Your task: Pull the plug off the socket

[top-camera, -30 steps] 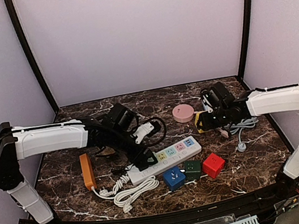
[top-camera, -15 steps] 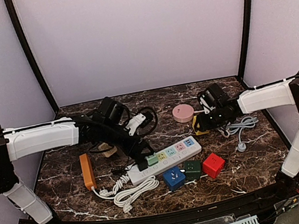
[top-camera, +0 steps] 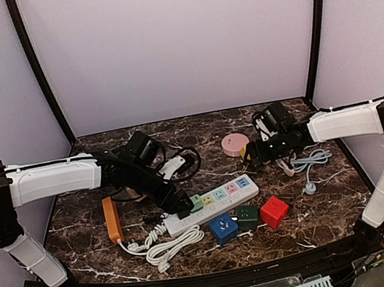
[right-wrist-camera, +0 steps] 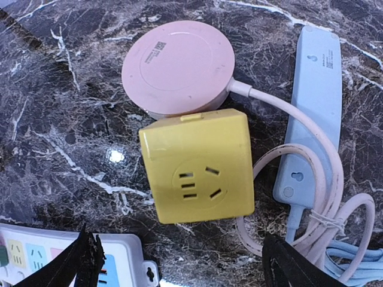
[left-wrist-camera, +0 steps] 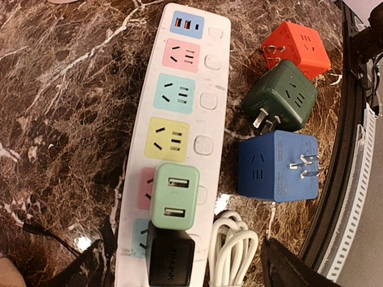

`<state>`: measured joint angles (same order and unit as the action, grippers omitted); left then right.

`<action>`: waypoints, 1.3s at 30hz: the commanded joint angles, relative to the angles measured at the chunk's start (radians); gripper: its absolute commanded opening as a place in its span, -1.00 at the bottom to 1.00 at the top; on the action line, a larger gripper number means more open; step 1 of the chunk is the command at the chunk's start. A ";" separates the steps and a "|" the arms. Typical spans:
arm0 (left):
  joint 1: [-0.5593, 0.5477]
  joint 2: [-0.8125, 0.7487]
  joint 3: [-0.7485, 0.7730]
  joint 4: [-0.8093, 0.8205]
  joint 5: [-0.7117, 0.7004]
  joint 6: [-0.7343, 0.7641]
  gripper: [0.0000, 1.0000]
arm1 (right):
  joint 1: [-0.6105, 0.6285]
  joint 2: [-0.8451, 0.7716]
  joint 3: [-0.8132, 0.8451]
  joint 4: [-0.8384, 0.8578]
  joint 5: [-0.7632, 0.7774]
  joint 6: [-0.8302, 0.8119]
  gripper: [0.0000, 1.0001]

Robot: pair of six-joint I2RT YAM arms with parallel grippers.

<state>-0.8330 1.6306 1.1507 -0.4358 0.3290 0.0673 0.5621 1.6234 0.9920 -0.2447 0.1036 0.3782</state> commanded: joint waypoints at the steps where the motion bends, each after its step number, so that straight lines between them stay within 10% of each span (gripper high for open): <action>1: 0.009 0.025 -0.004 -0.063 -0.028 0.020 0.62 | -0.002 -0.105 0.005 -0.021 -0.006 -0.005 0.74; 11: 0.009 0.076 0.012 -0.110 -0.069 0.052 0.10 | 0.173 -0.249 -0.020 -0.006 -0.093 -0.102 0.71; 25: 0.009 0.085 0.015 -0.107 -0.018 0.087 -0.97 | 0.375 -0.036 0.045 0.129 -0.125 0.094 0.50; 39: 0.009 0.081 0.011 -0.101 -0.003 0.102 -0.99 | 0.448 0.107 0.075 0.287 -0.156 0.192 0.22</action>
<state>-0.8265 1.7195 1.1606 -0.5133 0.2913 0.1539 0.9974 1.6947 1.0378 -0.0357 -0.0513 0.4999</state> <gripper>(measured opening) 0.183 0.648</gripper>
